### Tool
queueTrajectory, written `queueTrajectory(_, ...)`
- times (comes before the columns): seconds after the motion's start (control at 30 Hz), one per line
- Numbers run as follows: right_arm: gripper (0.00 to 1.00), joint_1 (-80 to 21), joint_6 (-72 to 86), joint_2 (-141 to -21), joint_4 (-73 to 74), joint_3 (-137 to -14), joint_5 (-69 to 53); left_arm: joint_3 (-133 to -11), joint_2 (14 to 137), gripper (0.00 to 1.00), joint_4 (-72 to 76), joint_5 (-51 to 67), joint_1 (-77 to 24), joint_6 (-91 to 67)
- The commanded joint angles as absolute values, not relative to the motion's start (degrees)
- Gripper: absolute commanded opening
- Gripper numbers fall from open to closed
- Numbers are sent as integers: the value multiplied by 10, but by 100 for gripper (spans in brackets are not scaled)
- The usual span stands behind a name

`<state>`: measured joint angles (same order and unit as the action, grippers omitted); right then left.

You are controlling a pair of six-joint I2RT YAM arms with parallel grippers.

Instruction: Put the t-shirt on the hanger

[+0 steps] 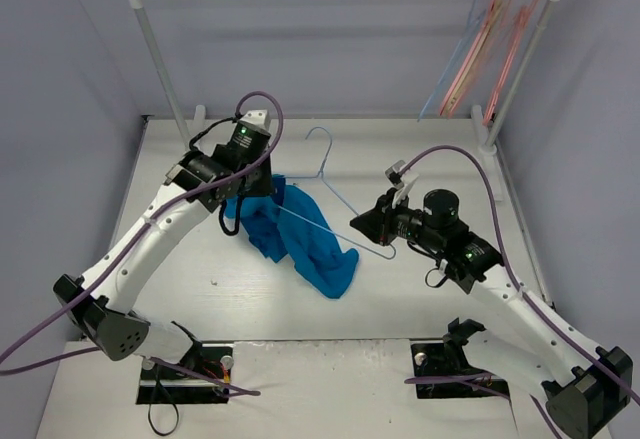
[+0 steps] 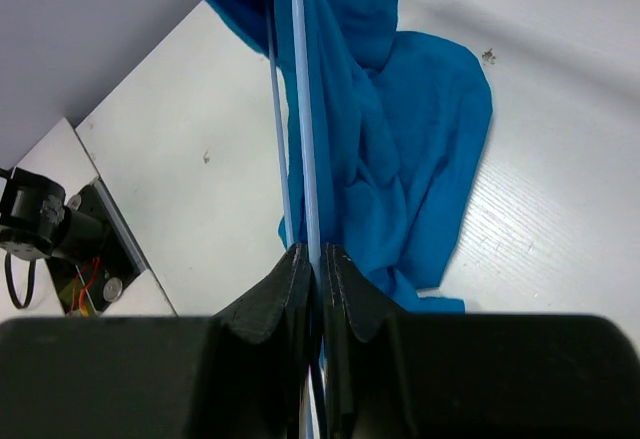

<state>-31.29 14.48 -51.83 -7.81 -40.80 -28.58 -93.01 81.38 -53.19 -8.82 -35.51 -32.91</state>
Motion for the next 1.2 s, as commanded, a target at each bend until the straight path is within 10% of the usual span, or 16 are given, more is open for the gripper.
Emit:
queueTrajectory(0.0,0,-323,170,-508,-201,-398,-258,-943,788,0,-498,-93,-386,-380)
queueTrajectory(1.07,0,-323,75,-536,-444,-352,-279,-1130,871,0,-542,16,-467,-241)
queueTrajectory(1.17,0,-313,90,-545,-469,-344,-302,-1122,865,21,-543,26,-469,-228)
